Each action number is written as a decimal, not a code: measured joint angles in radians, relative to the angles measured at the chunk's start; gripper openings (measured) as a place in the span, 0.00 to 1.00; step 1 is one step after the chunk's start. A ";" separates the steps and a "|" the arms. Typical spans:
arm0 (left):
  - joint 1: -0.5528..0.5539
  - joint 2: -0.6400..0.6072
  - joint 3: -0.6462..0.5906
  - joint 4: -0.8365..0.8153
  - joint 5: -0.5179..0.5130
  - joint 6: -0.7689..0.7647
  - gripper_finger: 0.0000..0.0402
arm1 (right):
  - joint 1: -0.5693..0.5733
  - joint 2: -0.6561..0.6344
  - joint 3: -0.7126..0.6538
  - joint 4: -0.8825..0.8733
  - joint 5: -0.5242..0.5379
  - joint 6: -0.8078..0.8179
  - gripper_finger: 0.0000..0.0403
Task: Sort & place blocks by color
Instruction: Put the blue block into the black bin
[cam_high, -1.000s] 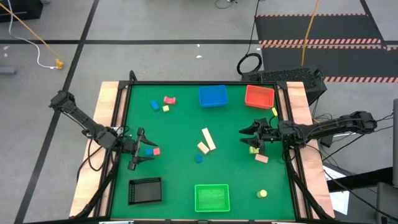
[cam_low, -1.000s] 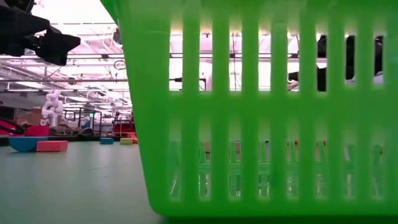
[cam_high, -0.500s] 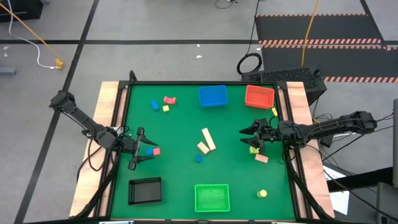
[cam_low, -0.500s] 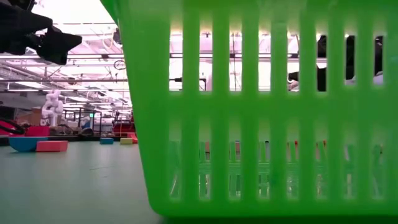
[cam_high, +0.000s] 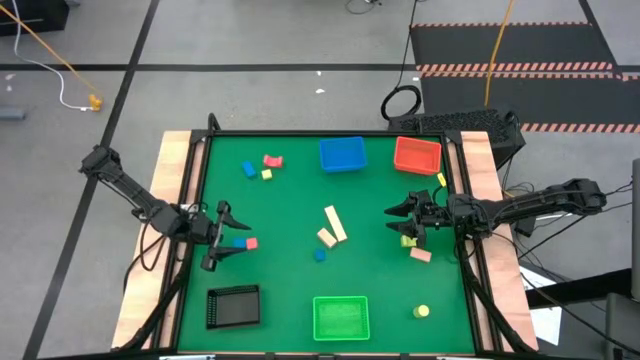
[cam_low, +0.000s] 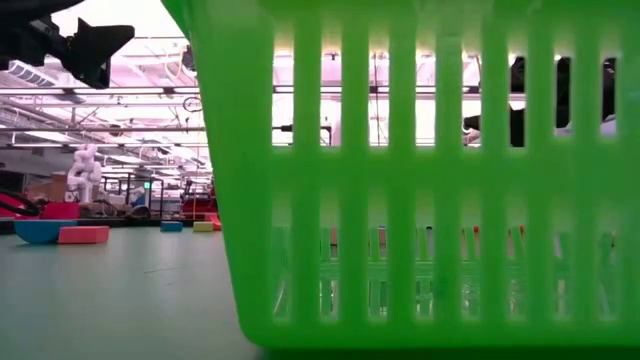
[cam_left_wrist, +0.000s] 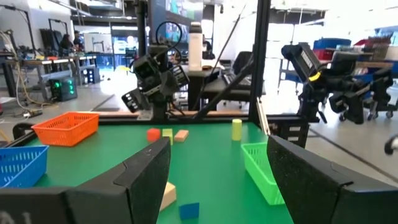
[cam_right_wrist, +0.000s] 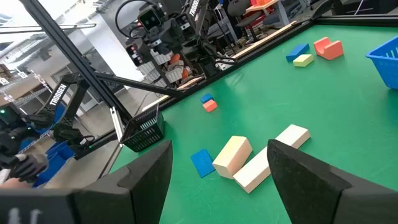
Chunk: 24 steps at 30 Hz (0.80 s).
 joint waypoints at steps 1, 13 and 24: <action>0.000 0.000 0.000 0.008 0.000 -0.001 0.67 | 0.000 0.000 0.000 0.000 0.000 0.000 0.63; 0.000 0.000 0.000 0.151 -0.018 0.057 0.67 | 0.000 0.000 0.000 0.000 0.000 0.000 0.63; 0.141 0.026 0.000 0.175 -0.087 -0.071 0.67 | 0.000 0.000 0.000 0.000 0.000 0.000 0.63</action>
